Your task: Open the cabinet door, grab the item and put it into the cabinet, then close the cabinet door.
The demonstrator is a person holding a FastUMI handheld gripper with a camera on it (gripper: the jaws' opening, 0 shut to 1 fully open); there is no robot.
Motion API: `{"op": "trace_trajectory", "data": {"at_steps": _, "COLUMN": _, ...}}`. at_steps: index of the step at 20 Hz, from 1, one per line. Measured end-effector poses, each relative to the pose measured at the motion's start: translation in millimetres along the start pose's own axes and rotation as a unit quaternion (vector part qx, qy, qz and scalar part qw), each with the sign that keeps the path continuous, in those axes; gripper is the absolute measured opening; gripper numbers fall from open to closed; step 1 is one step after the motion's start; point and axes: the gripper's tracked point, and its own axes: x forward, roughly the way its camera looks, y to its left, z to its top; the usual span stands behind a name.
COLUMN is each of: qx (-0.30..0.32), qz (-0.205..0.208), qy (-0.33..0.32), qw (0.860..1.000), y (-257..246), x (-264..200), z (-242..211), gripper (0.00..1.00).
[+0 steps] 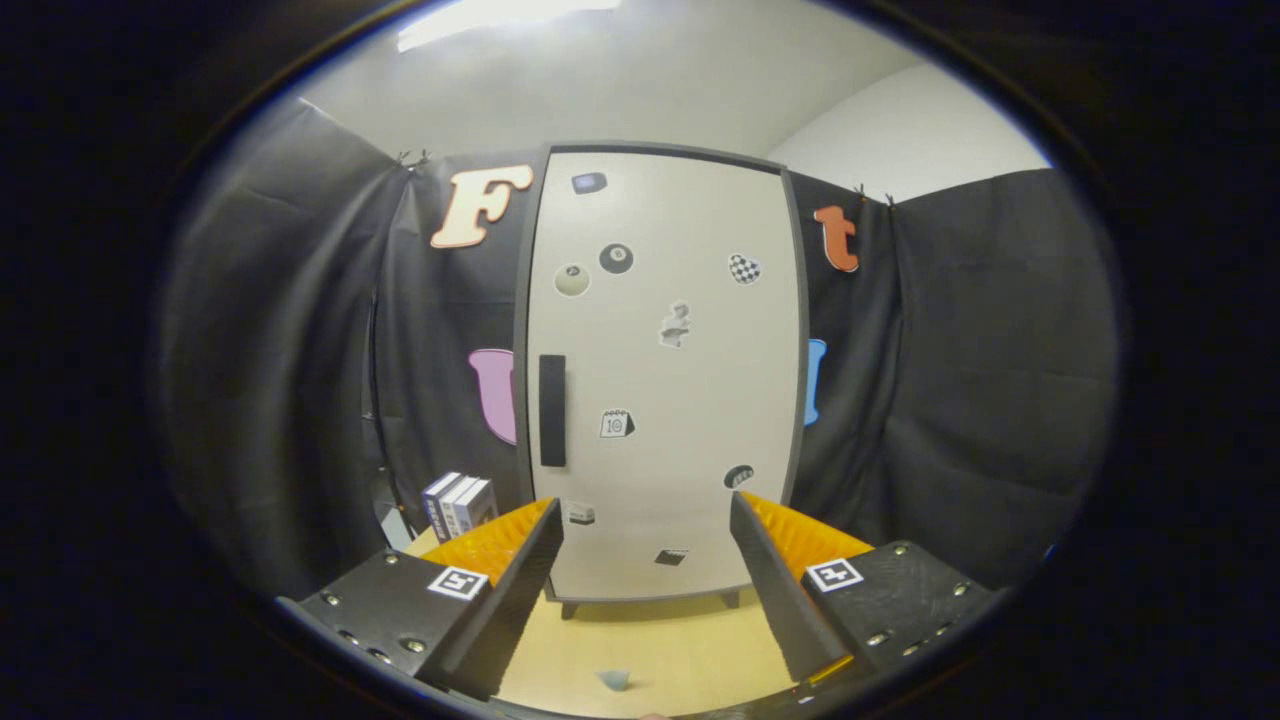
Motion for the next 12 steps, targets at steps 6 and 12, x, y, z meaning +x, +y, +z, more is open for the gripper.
{"op": "trace_trajectory", "data": {"at_steps": 6, "qx": 0.005, "qz": 0.028, "qy": -0.002, "qw": 1.0, "y": 28, "x": 35, "z": 1, "gripper": 1.0}}
{"op": "trace_trajectory", "data": {"at_steps": 12, "qx": 0.02, "qz": 0.058, "qy": -0.003, "qw": 0.998, "y": 65, "x": 95, "z": 5, "gripper": 1.0}}
